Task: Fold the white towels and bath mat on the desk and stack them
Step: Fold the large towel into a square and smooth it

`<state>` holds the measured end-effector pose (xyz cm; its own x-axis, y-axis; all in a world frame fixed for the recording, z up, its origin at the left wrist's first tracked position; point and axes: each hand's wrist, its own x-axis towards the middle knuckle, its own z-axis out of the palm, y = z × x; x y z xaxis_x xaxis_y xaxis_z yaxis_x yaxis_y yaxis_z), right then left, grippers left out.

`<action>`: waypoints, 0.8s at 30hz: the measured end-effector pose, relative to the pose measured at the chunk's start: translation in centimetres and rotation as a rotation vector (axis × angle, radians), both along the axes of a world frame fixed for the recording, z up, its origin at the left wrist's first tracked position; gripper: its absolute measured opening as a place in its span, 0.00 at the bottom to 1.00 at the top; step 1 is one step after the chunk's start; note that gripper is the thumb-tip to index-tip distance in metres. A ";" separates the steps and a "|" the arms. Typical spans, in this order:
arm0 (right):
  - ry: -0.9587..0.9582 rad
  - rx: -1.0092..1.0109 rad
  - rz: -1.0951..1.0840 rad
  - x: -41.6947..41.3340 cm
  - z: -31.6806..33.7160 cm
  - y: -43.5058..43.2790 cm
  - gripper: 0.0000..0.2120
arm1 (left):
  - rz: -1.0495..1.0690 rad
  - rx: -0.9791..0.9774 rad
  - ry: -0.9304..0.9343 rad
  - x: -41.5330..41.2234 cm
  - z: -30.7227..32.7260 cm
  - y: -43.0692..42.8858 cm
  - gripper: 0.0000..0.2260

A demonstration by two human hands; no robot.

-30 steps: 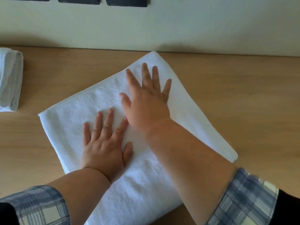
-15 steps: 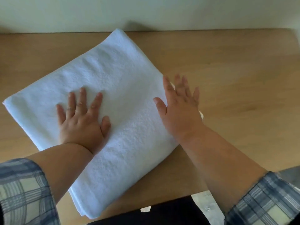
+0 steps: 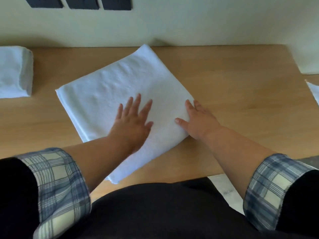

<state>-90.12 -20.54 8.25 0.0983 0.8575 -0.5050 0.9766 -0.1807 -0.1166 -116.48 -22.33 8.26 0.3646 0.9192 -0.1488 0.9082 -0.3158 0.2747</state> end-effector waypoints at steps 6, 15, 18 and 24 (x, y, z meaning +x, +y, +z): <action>-0.020 -0.096 -0.068 -2.4 0.8 -4.4 0.47 | -0.364 -0.070 0.341 -2.9 -1.3 -7.1 0.44; -0.093 0.090 0.627 -2.9 -1.6 -10.9 0.45 | -0.157 -0.057 0.526 -9.9 -0.8 -9.0 0.51; -0.142 0.156 0.624 -1.6 -2.3 -10.9 0.39 | -0.169 -0.022 0.528 -11.1 -1.1 -9.2 0.54; -0.186 0.182 0.638 -2.4 -0.4 -9.8 0.31 | -0.140 0.021 0.494 -11.3 -0.7 -8.7 0.56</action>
